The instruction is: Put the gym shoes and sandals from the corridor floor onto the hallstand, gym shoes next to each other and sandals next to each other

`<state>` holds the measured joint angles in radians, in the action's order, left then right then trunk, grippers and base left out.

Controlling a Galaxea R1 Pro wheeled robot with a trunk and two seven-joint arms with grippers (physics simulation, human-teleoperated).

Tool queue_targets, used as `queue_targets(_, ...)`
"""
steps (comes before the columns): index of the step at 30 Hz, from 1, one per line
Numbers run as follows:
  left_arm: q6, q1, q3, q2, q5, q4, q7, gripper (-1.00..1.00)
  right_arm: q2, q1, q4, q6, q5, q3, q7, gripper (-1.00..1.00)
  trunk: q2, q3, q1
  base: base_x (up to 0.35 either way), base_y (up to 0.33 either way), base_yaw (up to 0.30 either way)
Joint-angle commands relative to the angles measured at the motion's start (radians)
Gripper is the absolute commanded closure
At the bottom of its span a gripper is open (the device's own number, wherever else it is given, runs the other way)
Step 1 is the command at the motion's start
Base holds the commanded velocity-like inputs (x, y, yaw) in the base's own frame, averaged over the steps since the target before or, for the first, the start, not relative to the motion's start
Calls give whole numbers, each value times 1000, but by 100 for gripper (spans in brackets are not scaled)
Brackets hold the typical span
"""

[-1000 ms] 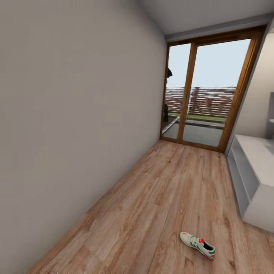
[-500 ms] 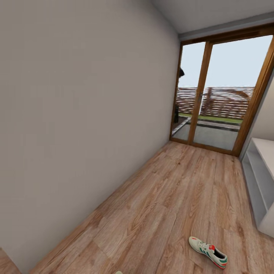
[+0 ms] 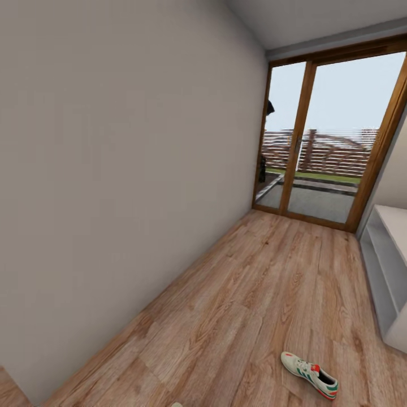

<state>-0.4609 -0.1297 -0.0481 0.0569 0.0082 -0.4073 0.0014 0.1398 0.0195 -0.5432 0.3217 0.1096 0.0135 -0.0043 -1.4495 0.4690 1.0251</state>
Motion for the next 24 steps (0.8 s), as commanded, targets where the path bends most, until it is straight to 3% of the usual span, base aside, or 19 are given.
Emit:
queue_targets(1, -3, -1, -1, 0, 1, 1, 0, -100, 0, 0, 0, 3, 10, -3, 0, -100, -1, 1, 0, 0, 0, 93)
queue_targets(15, -4, -1, -1, 0, 1, 1, 0, -100, 0, 0, 0, 3, 10, -3, -1, -100, -1, 1, 0, 0, 0, 205)
queue_targets(24, -4, -1, -1, 0, 0, 1, 0, -100, 0, 0, 0, 3, 10, -3, -2, -100, -1, 1, 0, 0, 0, 66)
